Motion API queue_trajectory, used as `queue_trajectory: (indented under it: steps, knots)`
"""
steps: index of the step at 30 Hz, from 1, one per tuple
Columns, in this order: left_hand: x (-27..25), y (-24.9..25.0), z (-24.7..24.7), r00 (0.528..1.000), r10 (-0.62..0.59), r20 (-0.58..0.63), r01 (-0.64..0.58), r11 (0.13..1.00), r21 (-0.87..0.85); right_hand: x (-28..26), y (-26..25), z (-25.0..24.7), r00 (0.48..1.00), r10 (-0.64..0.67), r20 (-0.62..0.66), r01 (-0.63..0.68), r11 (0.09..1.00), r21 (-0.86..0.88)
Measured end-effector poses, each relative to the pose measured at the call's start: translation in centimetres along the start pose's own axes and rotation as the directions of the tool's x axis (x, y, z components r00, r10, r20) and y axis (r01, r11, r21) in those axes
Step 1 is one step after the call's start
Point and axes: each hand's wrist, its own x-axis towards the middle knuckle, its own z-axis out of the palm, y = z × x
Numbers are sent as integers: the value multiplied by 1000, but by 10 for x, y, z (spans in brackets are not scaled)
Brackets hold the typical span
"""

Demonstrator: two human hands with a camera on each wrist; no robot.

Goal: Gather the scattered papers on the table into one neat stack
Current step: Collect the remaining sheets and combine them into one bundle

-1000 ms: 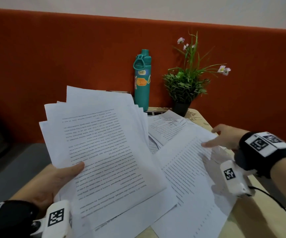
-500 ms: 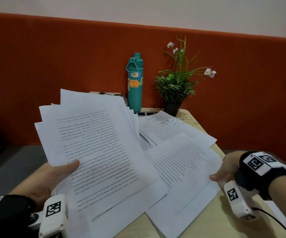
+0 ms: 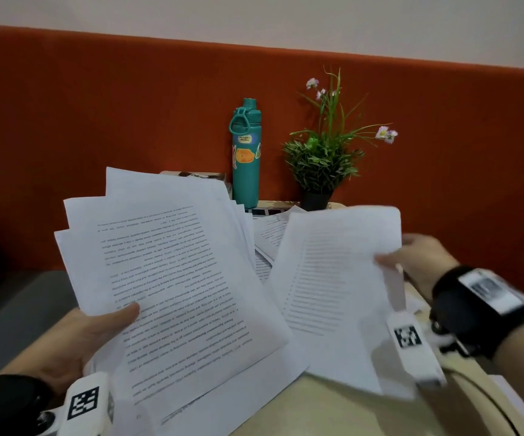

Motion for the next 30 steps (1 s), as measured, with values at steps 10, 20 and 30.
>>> queue_trajectory:
  steps: [10, 20, 30]
  knots:
    - [22, -1, 3, 998, 36, 52, -30, 994, -107, 143, 7, 47, 987, 70, 142, 66, 635, -770]
    - [24, -1, 5, 1000, 6, 3, -6, 999, -42, 116, -10, 46, 977, 169, 129, 1, 604, -797]
    - [16, 3, 11, 998, 65, -9, -64, 994, 88, 86, -18, 22, 982, 52, 181, 67, 801, -594]
